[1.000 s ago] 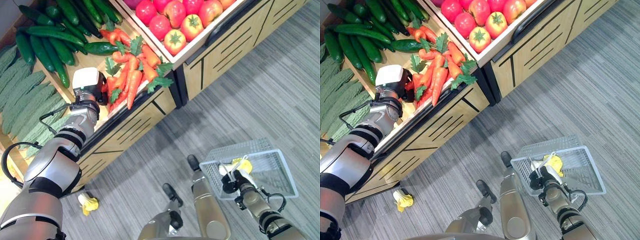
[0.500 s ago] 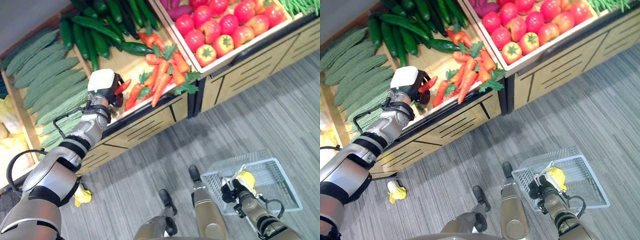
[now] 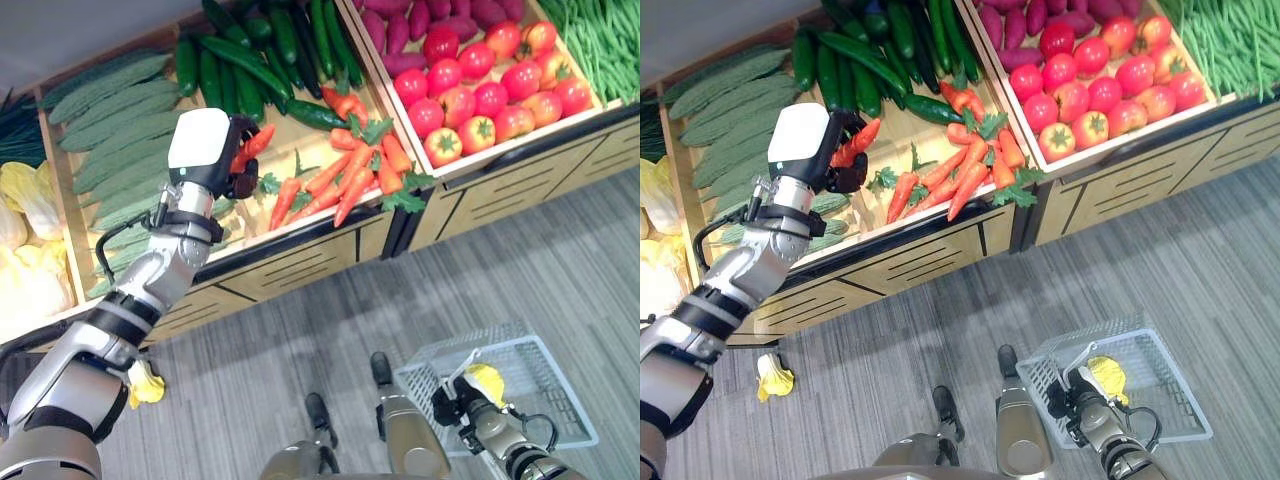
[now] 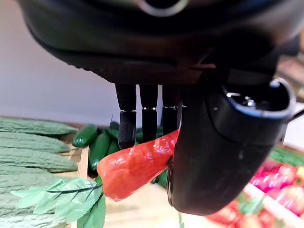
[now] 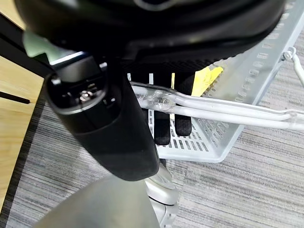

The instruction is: Get the vegetables into the basket

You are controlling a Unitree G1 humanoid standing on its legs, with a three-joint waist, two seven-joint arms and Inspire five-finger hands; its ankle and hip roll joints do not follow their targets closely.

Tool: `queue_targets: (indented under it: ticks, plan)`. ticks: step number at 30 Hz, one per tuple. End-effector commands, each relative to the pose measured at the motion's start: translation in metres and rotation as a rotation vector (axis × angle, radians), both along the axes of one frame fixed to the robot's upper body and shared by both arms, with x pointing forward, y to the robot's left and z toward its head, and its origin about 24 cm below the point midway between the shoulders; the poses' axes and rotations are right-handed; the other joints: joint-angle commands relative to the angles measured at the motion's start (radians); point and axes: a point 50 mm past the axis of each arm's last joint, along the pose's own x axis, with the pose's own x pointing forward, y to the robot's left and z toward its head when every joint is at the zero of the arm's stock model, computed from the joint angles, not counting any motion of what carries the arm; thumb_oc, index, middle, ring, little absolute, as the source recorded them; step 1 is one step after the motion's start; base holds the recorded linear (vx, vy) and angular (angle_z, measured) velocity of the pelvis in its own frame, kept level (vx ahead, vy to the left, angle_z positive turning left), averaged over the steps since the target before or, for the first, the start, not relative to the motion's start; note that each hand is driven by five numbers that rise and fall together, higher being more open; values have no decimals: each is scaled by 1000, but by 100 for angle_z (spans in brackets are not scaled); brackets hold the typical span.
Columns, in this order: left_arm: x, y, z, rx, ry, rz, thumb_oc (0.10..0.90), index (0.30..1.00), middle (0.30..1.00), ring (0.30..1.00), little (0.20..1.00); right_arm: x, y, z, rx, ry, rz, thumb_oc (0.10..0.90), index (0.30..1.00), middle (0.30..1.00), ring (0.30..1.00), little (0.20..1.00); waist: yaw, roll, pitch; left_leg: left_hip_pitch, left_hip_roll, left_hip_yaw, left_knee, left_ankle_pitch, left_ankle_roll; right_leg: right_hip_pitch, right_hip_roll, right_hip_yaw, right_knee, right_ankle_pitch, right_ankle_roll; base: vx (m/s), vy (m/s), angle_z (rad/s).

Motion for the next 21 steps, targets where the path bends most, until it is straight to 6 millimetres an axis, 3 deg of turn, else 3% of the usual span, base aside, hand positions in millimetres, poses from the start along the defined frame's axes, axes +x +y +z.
queue_targets:
  ticks: [1,10,18,21]
  plan:
    - [-14,23,54,33,-252,51,400,300,300,300,300,-32,17,-17,40,99,36,400,300,300,300,300,24,-67,-108,42,3,-14,1,-100,-13,143,-69,26,-180,-3,91,4,56,10]
    - [-49,29,27,-132,-201,-2,400,300,300,300,300,-47,12,-22,27,164,6,400,300,300,300,300,61,-102,-171,131,-5,-50,1,-130,4,252,-74,-11,-180,-35,92,-9,58,11]
    - [-72,19,-17,-513,-41,-95,400,300,300,300,300,-57,9,-25,28,186,-71,400,300,300,300,300,77,-122,-194,191,-15,-72,1,-152,25,323,-83,-37,-177,-53,97,-18,64,14]
    - [-83,9,-40,-699,109,-188,400,300,300,300,300,-59,6,-24,32,180,-112,400,300,300,300,300,80,-129,-198,206,-21,-79,1,-161,36,338,-89,-43,-171,-56,101,-17,77,3]
